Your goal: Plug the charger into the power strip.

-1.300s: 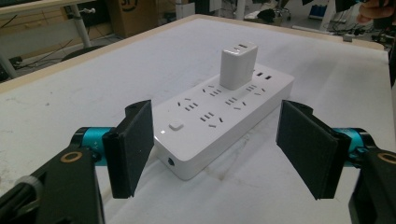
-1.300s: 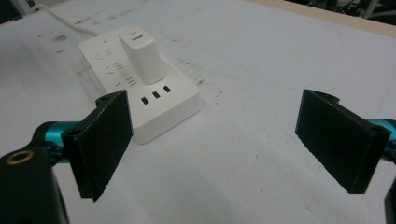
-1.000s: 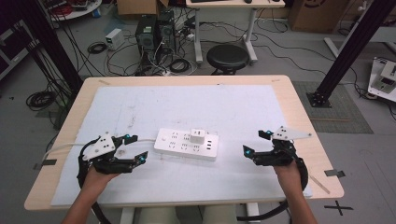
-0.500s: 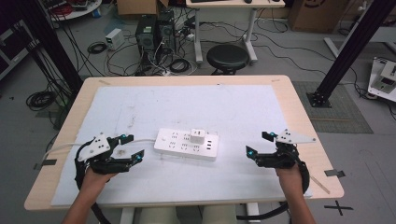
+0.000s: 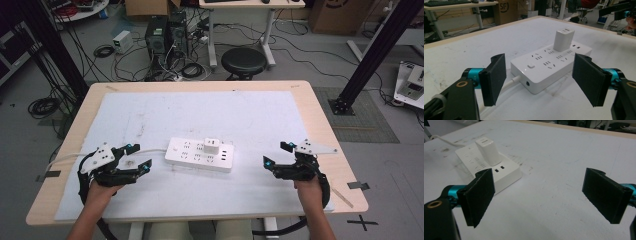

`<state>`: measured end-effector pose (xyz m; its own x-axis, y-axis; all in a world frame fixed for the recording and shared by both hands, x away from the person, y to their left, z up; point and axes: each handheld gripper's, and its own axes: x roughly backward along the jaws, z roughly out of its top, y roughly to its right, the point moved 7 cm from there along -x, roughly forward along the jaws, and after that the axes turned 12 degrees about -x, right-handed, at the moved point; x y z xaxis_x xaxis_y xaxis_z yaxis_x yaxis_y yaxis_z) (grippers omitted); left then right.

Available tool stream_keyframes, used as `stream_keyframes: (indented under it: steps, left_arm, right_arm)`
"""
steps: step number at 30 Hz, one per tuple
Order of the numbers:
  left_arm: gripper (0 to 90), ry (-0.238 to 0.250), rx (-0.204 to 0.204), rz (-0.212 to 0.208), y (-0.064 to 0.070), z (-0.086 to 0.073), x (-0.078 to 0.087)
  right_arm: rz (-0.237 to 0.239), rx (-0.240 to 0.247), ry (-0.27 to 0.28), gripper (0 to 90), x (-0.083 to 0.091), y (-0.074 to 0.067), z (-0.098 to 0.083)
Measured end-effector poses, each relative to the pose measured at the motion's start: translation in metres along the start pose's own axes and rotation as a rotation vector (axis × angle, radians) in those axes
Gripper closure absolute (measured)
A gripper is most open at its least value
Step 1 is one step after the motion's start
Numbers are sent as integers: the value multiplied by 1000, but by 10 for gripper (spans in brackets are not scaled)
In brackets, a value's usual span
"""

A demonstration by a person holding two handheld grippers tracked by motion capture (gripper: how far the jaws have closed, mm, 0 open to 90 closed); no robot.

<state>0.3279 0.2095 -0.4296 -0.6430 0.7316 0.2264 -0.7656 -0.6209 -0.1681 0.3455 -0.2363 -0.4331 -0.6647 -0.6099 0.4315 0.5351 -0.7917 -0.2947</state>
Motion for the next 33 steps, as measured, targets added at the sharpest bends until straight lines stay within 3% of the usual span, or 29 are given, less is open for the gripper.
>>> stream_keyframes:
  steps: [33]
  left_arm:
    - [276,-2,-9,-6,3,2,0]
  right_arm:
    - [5,22,-15,113,-4,-4,3]
